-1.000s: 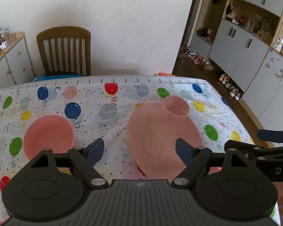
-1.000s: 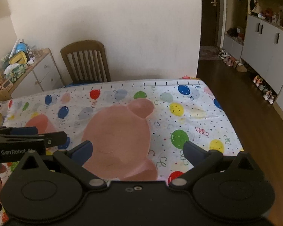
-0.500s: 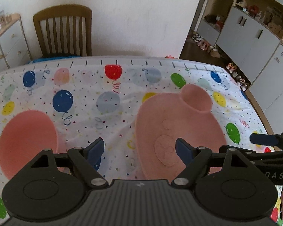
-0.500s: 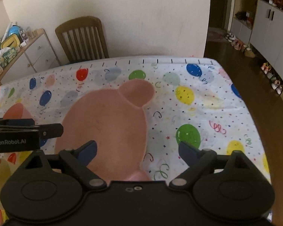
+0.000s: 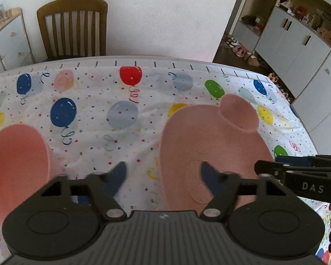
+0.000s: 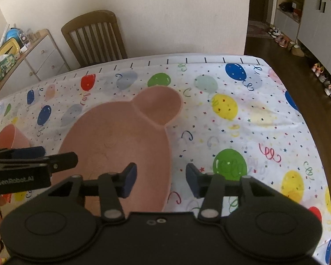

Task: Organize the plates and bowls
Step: 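Lower both grippers over the rim of the pink bear-shaped plate, then close both grippers on the rim of the pink bear-shaped plate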

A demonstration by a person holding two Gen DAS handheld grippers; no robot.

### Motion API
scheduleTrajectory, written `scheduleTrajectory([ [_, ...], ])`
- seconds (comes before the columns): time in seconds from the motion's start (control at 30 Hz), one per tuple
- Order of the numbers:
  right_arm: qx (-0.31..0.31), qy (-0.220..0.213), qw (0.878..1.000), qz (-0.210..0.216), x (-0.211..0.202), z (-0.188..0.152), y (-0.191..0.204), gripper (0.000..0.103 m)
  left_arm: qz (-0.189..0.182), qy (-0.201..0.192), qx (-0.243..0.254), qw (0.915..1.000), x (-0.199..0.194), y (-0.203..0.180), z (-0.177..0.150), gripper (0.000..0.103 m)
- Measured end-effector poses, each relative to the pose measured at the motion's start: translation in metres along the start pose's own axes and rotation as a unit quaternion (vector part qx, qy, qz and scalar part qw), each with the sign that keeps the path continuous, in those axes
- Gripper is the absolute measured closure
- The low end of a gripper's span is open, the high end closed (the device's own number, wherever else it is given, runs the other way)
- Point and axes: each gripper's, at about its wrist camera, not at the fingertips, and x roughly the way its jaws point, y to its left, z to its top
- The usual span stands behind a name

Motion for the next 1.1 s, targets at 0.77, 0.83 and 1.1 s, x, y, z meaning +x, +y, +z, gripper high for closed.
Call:
scheduleTrajectory([
  [0.77, -0.003, 0.000, 1.000, -0.015, -0.007, -0.007, -0.003, 0.099, -0.013, 0.007, -0.016, 0.9998, -0.010, -0.003, -0.008, 0.085],
  [0.83, -0.001, 0.001, 1.000, -0.016, -0.011, -0.008, -0.003, 0.099, -0.016, 0.006, -0.018, 0.9997, -0.015, -0.004, -0.009, 0.085],
  [1.1, 0.004, -0.004, 1.000, -0.020, -0.041, -0.017, 0.003, 0.099, -0.027, -0.011, -0.017, 0.9994, -0.045, -0.009, -0.014, 0.085],
])
